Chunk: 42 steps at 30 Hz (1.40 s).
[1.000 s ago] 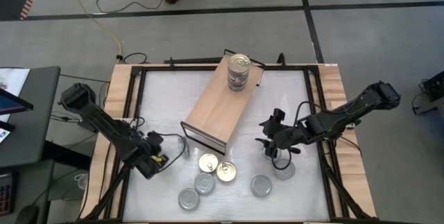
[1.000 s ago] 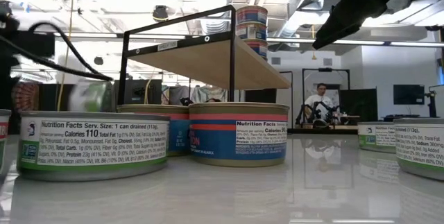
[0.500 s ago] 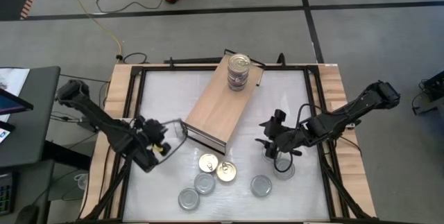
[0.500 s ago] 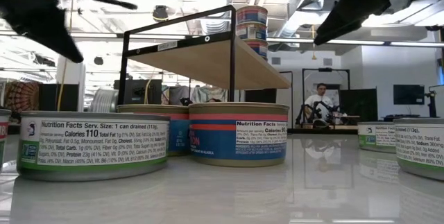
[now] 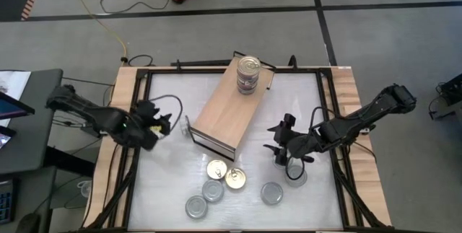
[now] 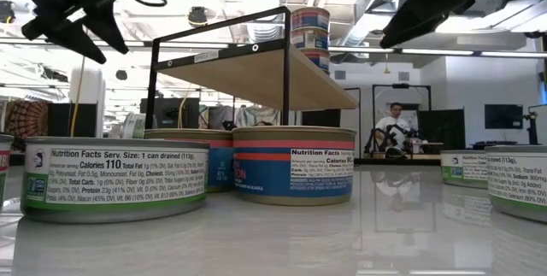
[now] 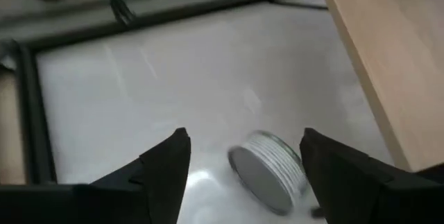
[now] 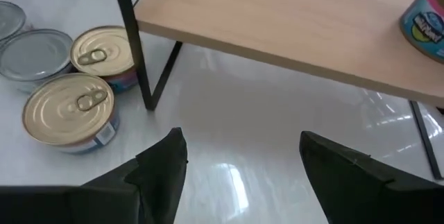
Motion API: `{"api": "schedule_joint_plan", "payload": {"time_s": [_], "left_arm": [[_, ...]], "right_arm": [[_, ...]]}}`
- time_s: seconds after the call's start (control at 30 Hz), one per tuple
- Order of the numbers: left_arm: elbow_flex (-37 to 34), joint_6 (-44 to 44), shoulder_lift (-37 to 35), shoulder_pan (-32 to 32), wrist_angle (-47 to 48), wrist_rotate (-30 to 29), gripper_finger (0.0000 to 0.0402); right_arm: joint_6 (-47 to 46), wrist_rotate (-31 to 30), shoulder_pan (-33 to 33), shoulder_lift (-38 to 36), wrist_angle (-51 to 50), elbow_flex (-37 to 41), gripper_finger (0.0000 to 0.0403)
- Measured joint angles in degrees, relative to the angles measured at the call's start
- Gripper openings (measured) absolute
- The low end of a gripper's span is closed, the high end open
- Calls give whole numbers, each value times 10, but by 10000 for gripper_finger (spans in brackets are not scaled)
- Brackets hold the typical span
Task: Stack canned seafood by type on shelf
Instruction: Put the green tuna can on the shelf
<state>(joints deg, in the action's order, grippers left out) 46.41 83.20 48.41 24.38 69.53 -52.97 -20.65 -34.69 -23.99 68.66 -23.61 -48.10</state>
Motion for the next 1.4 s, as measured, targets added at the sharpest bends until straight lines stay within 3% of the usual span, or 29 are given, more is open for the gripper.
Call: {"api": "schedule_joint_plan", "payload": {"time_s": [0.2,0.43,0.53,0.7,0.83,1.07,1.4], "left_arm": [[0,-158,-66,-126,-113,130,260],[0,-334,-36,-296,-176,288,260],[0,-362,-18,-364,-205,347,260],[0,-327,24,-435,-215,453,259],[0,-271,64,-433,-216,500,259],[0,-181,118,-382,-255,502,266],[2,-129,186,-362,-235,519,268]], "right_arm": [[15,0,5,0,14,0,303],[17,0,14,0,16,0,303],[17,0,18,0,15,0,303],[30,1,25,0,16,0,303],[50,3,29,0,16,0,303],[87,4,29,0,22,0,303],[107,16,29,0,33,0,303]]}}
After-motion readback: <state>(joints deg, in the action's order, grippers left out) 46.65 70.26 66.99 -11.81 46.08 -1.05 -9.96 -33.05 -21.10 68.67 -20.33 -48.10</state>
